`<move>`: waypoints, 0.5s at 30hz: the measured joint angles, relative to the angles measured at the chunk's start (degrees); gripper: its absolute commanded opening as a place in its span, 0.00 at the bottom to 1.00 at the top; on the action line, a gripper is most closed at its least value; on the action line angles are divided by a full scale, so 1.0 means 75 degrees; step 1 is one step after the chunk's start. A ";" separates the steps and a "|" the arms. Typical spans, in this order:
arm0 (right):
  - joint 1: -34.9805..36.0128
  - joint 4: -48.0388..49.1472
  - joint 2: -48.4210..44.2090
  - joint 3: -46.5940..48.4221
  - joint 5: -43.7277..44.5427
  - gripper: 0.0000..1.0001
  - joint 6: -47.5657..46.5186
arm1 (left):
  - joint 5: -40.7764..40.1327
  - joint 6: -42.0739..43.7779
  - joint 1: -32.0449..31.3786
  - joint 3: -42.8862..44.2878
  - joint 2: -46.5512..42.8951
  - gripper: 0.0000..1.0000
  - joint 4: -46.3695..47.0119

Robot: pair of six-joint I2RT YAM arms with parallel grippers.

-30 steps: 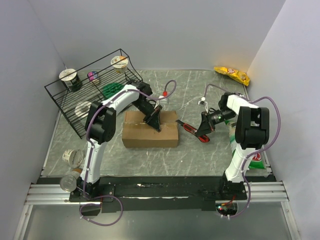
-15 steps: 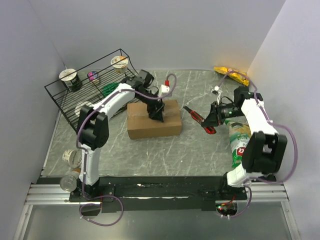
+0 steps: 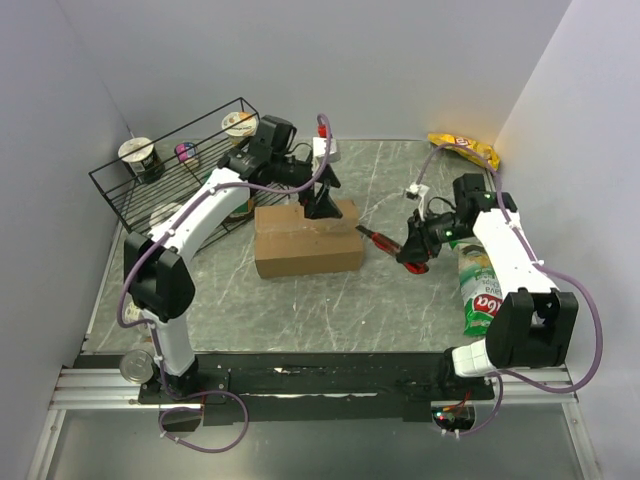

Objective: Unpack the express box
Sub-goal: Cut the express box at the center of the board.

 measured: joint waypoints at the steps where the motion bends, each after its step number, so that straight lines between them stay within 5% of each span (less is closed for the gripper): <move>1: 0.0073 -0.0044 -0.0044 -0.0064 0.0035 0.00 -0.0038 | 0.0111 0.0070 -0.0050 0.0152 0.0006 0.96 -0.0038; 10: 0.0991 0.0000 -0.0501 -0.0131 0.0303 0.00 0.0012 | 0.0309 0.1020 -0.0994 0.0624 0.0388 0.98 -0.0787; 15: 0.0994 0.0178 -0.0498 -0.0055 0.0329 0.00 0.0259 | 0.0764 0.1472 -0.0991 0.1393 0.1186 0.83 -0.1533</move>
